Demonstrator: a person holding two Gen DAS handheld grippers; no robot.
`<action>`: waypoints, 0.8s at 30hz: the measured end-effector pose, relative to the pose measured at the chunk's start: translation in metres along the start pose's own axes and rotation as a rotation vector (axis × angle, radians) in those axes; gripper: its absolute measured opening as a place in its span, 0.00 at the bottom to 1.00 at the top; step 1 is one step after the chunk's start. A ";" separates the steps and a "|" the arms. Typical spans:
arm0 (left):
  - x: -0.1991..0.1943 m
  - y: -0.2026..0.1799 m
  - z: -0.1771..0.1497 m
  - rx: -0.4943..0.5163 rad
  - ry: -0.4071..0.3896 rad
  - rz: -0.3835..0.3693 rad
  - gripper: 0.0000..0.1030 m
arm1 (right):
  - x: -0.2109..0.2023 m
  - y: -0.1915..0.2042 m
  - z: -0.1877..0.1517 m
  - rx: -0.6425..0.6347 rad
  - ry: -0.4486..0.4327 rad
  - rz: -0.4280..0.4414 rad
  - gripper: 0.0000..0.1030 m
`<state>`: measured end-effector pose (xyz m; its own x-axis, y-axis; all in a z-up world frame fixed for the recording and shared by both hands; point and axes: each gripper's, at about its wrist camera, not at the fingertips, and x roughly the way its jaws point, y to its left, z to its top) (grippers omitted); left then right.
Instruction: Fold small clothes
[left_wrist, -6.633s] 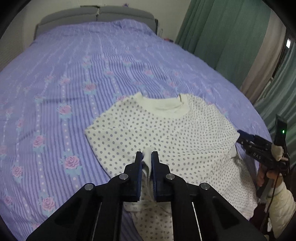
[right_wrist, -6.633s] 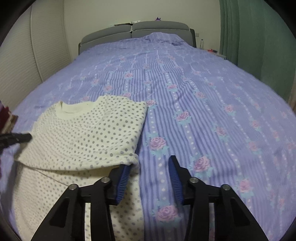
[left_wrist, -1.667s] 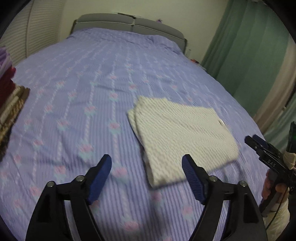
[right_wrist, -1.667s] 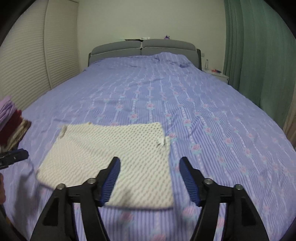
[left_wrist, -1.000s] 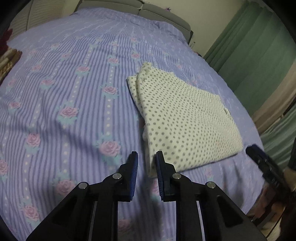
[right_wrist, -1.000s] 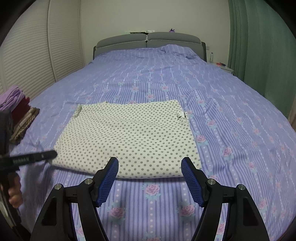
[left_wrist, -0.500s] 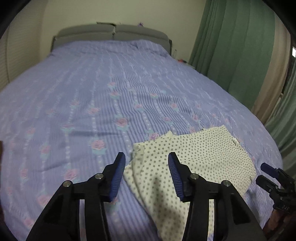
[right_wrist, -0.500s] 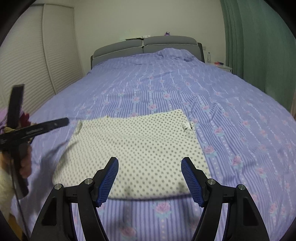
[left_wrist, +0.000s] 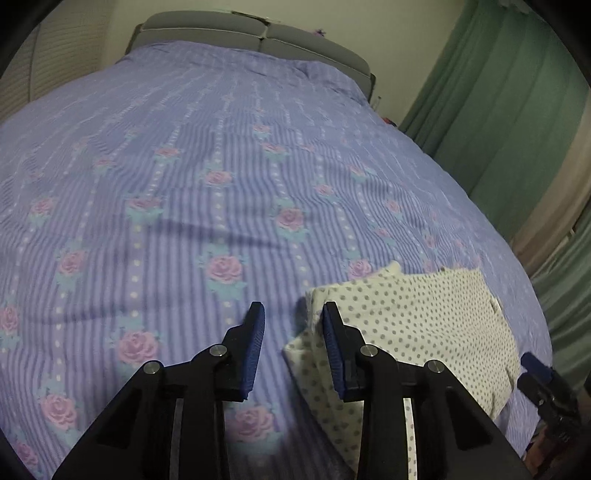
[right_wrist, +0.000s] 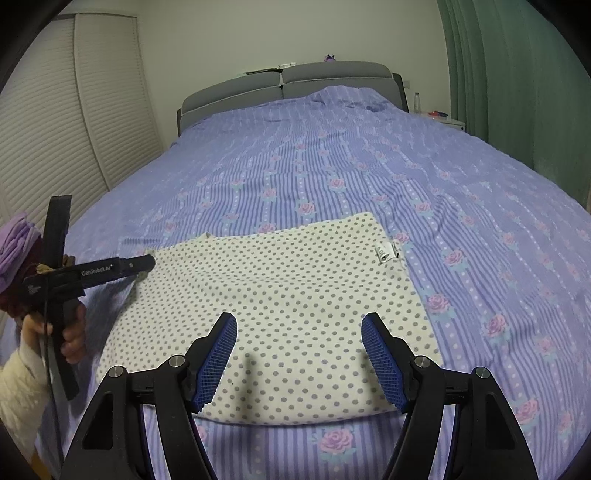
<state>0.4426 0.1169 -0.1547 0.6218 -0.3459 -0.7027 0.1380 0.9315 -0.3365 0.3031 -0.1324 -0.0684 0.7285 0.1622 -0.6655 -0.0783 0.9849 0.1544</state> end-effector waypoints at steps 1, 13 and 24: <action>-0.002 0.001 0.000 0.001 -0.005 0.004 0.32 | 0.001 0.001 0.000 -0.003 0.002 0.001 0.69; -0.064 0.003 -0.026 -0.014 -0.018 -0.021 0.43 | -0.013 0.012 0.000 -0.007 -0.023 0.030 0.69; -0.074 -0.010 -0.087 -0.119 0.130 -0.269 0.56 | -0.023 0.015 -0.008 -0.029 -0.014 0.044 0.69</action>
<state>0.3276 0.1235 -0.1537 0.4705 -0.5965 -0.6502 0.1882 0.7878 -0.5865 0.2796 -0.1212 -0.0569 0.7334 0.2051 -0.6481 -0.1301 0.9781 0.1623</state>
